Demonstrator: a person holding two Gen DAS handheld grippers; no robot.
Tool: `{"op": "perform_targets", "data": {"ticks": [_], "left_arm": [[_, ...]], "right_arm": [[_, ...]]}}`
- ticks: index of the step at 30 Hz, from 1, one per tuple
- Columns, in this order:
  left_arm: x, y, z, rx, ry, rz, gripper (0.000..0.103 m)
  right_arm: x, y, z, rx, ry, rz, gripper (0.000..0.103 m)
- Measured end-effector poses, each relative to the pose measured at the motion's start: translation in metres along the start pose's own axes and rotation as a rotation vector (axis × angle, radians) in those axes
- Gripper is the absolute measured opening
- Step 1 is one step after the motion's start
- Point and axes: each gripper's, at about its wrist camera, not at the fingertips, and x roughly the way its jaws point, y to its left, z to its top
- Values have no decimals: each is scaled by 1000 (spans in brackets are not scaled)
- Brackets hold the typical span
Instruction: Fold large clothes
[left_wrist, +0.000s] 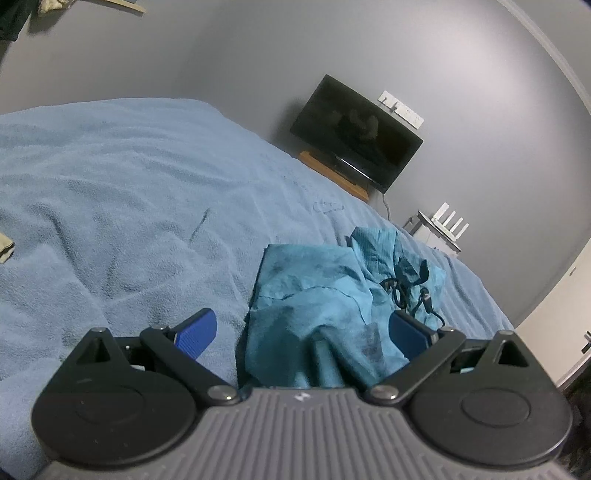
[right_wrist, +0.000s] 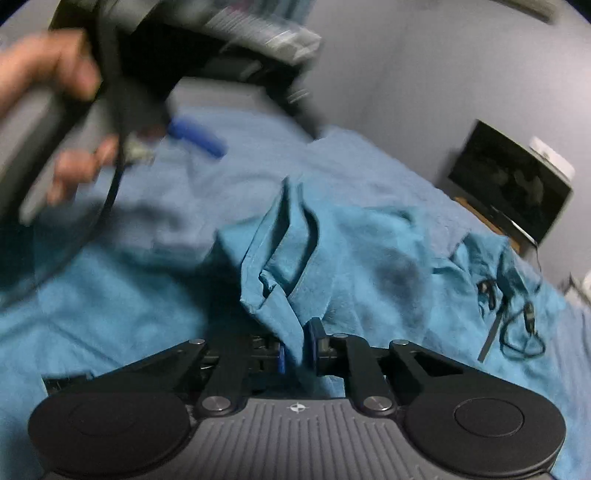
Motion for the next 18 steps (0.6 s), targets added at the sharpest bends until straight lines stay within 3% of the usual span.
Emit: {"op": "perform_targets", "data": {"ticks": [4,8,14,16,18], "left_arm": [[1,4,1,-17,8,5,100],[5,5,0,-15,32,24,100],[9,1,-3,13,52,41,100],[11,-1,-4,27,59,44,100],[13,-2,-6,39,65,47,100]], "right_arm": [[-36,-52,-10,259,-108,-68,7],[-70,-117,-43,530,-167,-245,7],[-81,-187,-106,905,-122,-465,6],[-74,-196,-123,990,-88,-483,7],[-66,-204,-143,1106,-79,-436,16]]}}
